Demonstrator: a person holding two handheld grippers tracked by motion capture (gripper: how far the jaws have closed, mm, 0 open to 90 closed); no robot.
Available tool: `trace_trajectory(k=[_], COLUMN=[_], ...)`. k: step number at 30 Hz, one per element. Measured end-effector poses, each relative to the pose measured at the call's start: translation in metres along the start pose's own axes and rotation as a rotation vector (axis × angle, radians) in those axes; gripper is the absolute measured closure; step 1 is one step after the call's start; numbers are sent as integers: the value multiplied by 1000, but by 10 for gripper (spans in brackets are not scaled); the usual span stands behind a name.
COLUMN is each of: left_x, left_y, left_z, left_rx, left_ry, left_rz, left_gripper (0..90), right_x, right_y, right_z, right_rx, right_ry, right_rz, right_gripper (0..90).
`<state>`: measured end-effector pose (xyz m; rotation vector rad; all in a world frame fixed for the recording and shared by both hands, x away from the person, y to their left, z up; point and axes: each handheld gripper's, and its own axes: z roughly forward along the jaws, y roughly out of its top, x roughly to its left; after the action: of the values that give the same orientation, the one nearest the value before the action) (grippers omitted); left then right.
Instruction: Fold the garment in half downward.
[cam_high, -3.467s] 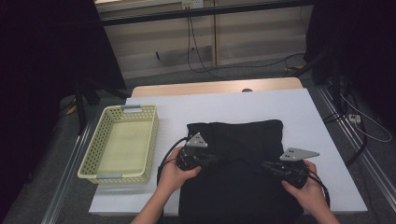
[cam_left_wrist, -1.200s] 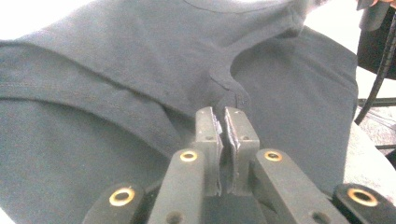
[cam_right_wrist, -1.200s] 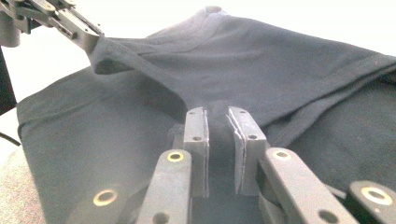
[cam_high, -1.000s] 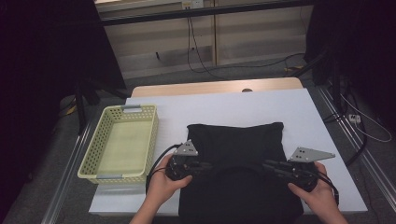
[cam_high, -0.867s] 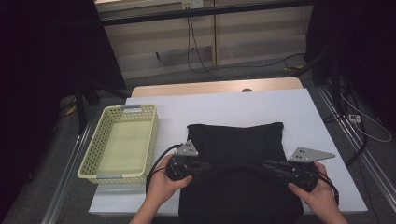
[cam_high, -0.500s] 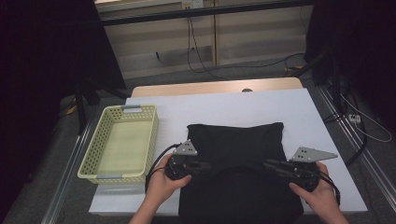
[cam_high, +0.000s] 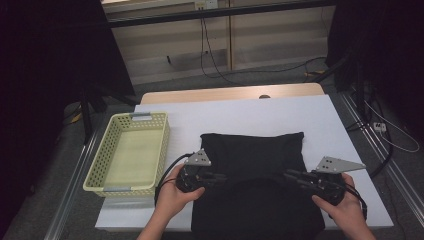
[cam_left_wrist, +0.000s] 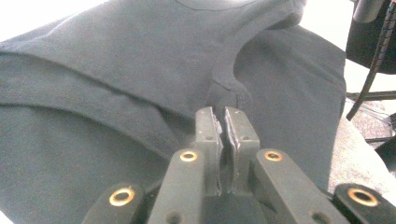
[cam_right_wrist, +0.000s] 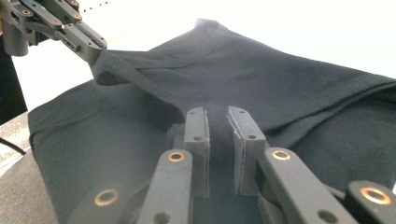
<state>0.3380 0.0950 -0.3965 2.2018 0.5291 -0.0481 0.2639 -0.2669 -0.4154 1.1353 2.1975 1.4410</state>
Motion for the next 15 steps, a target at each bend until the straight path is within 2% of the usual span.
trace_trajectory(k=[6,8,10,13,15], left_x=[-8,-11,-17,-30,-36], left_y=[4,2,-1,-9,-14], left_z=[-9,-15,-19,-26,-28], left_rx=[-11,-18,-3,9,15], left_ry=[-18,-34,-44,-98,-135], left_rz=[19,16,19,28,27], left_gripper=[855,855,856,853,848], right_x=[5,9,16,30,39], right_y=[1,0,-1,-1,-3], right_z=[-6,-9,-13,-21,-27], right_rx=[-6,-9,-11,-8,-2], right_ry=[11,27,43,88,122], right_rz=[-11,-9,-12,-38,-38], right_gripper=[792,792,792,792,792])
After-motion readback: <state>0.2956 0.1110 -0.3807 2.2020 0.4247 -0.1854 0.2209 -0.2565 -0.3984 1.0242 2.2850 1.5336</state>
